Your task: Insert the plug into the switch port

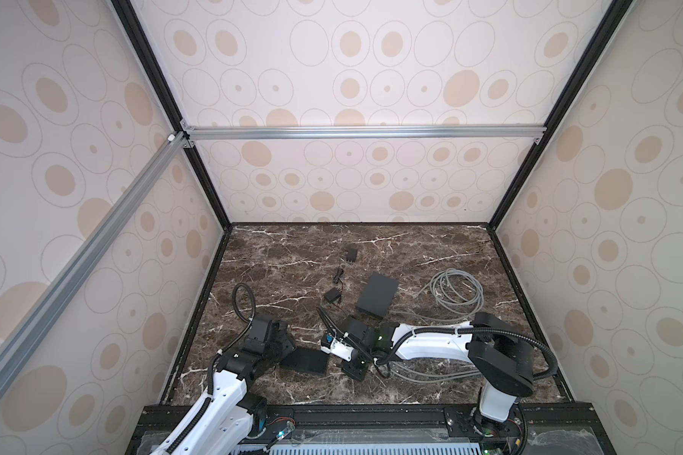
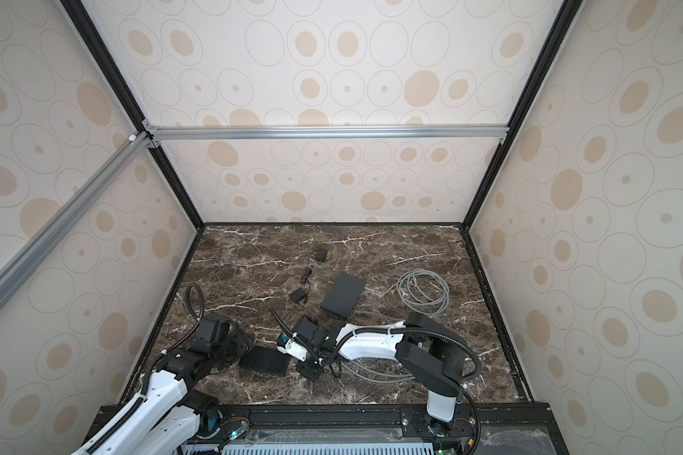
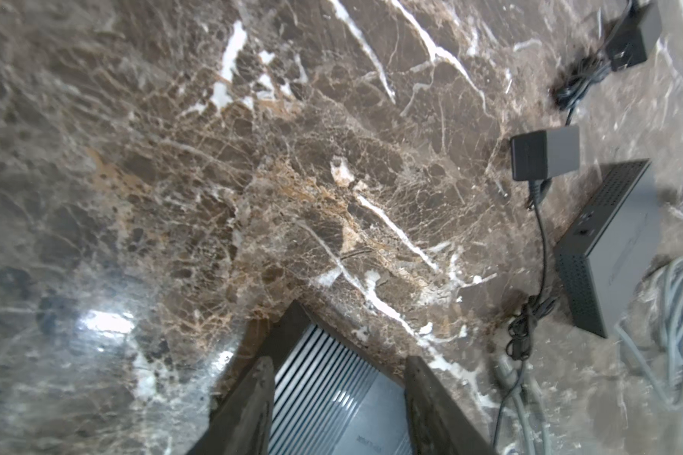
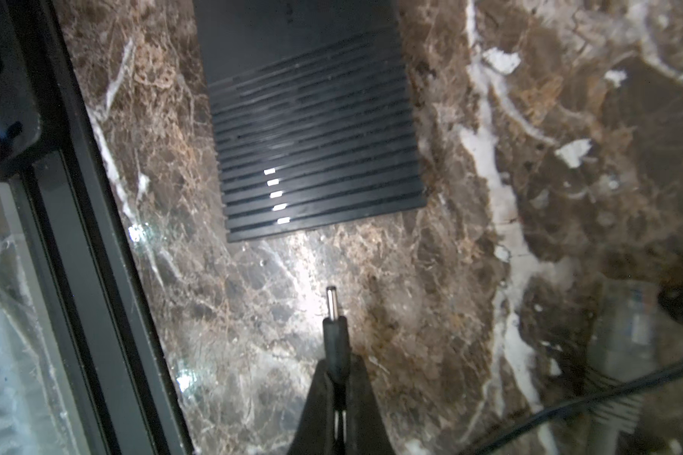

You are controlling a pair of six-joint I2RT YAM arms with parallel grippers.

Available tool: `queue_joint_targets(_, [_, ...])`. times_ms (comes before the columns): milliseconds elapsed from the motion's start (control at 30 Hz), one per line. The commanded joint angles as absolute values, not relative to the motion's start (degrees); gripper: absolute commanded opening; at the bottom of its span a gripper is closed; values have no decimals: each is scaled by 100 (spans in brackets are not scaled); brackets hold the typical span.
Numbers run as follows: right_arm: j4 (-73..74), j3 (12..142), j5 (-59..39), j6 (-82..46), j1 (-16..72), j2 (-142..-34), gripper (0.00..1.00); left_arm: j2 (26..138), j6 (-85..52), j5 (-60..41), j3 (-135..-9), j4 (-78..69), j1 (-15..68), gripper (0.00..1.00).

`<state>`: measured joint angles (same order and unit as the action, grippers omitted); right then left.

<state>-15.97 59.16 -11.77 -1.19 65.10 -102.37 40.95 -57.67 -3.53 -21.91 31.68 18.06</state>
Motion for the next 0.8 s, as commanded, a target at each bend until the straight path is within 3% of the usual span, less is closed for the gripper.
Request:
queue_joint_targets(0, [-1525,6039,-1069,-237,6597,-10353,0,4026,-5955,-166,-2121,3154,1846,50])
queue_joint_targets(133, [-1445,5989,-974,-332,6668,-10332,0,4008,-6129,134,-2055,3272,1853,56])
queue_joint_targets(300, [-1427,6009,-932,-360,6713,-10395,0,4085,-6067,64,-1998,3124,1856,57])
queue_joint_targets(400, [-1451,6020,-923,-351,6712,-10423,0,4155,-6043,-14,-1846,2956,1862,52])
queue_joint_targets(567, [-1495,6087,-897,-323,6714,-10566,0,4122,-5983,-132,-1767,2804,1860,33])
queue_joint_targets(767, [-1489,6222,-918,-325,6716,-10705,0,4182,-5927,-193,-1731,2691,1862,32])
